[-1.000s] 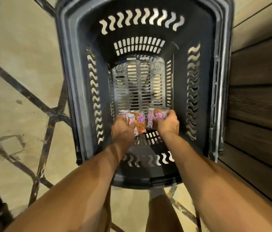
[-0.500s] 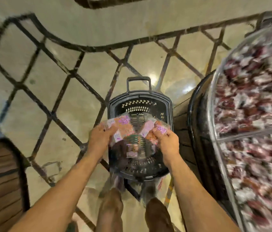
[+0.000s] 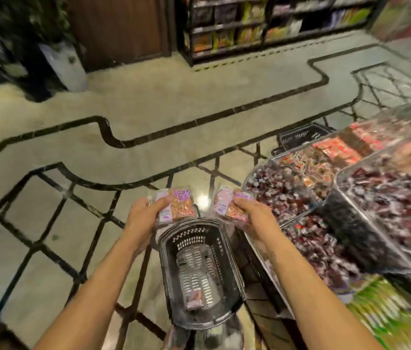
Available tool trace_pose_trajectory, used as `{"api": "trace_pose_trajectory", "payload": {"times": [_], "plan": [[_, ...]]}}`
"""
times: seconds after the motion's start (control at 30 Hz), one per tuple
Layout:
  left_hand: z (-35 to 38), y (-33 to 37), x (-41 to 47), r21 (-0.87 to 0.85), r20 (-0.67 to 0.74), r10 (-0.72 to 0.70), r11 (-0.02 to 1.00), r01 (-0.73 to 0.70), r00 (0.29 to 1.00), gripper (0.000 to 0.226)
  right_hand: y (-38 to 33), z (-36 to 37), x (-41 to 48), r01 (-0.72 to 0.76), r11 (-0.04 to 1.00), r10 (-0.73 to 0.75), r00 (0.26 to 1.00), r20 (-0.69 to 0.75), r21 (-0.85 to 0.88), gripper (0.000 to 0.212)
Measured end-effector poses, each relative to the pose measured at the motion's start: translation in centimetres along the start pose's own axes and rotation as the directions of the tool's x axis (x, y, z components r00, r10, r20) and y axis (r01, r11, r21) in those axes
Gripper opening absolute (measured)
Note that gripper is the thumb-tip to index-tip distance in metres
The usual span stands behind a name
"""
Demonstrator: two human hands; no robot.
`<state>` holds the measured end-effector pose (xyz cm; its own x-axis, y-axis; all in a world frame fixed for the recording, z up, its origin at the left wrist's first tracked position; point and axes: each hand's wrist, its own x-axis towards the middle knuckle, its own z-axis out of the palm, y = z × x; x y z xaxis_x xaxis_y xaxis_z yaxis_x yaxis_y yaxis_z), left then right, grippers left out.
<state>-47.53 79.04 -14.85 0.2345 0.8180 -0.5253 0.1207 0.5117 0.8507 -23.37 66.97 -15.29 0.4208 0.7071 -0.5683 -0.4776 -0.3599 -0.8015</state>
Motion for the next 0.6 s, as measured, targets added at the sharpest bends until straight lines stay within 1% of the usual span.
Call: {"api": "trace_pose_trajectory", "payload": {"times": [0.03, 0.07, 0.13, 0.17, 0.3, 0.37, 0.43, 0.53, 0.6], "plan": [[0.4, 1.3, -0.4, -0.001, 0.045, 0.007, 1.000, -0.007, 0.999, 0.031, -1.2, -0.4, -1.1, 0.018, 1.000, -0.018, 1.000, -0.013, -0.001, 0.016], [0.9, 2.4, -0.9, 0.005, 0.101, 0.019, 1.000, -0.020, 0.995, 0.029, -2.2, -0.8, -2.3, 0.040, 0.999, -0.041, 0.999, -0.029, -0.009, 0.021], [2.1, 4.3, -2.1, 0.019, 0.196, 0.032, 0.999, -0.037, 0.980, 0.026, -3.2, -1.9, -4.6, 0.066, 0.998, -0.067, 0.996, -0.051, -0.015, 0.039], [2.7, 5.1, -2.8, 0.031, 0.244, 0.034, 0.999, -0.043, 0.969, 0.026, -3.6, -2.4, -5.8, 0.080, 0.997, -0.080, 0.995, -0.063, -0.002, 0.042], [6.0, 7.0, -5.8, 0.098, 0.432, 0.022, 0.993, -0.071, 0.902, 0.020, -3.9, -5.2, -11.4, 0.162, 0.983, -0.140, 0.967, -0.212, 0.088, 0.035], [8.0, 7.1, -7.5, 0.129, 0.511, 0.007, 0.988, -0.085, 0.859, 0.022, -3.3, -7.0, -14.6, 0.207, 0.970, -0.164, 0.947, -0.276, 0.131, 0.035], [10.3, 6.8, -9.6, 0.174, 0.582, -0.015, 0.979, -0.106, 0.813, 0.025, -2.4, -9.1, -17.8, 0.247, 0.958, -0.181, 0.917, -0.356, 0.147, 0.038], [14.2, 5.8, -13.3, 0.219, 0.670, -0.036, 0.964, -0.151, 0.741, 0.019, -0.9, -12.3, -23.2, 0.320, 0.922, -0.186, 0.859, -0.476, 0.217, 0.030], [16.9, 5.1, -15.8, 0.241, 0.716, -0.054, 0.955, -0.173, 0.696, 0.025, 0.2, -14.5, -27.1, 0.364, 0.895, -0.177, 0.820, -0.544, 0.258, 0.028]]}}
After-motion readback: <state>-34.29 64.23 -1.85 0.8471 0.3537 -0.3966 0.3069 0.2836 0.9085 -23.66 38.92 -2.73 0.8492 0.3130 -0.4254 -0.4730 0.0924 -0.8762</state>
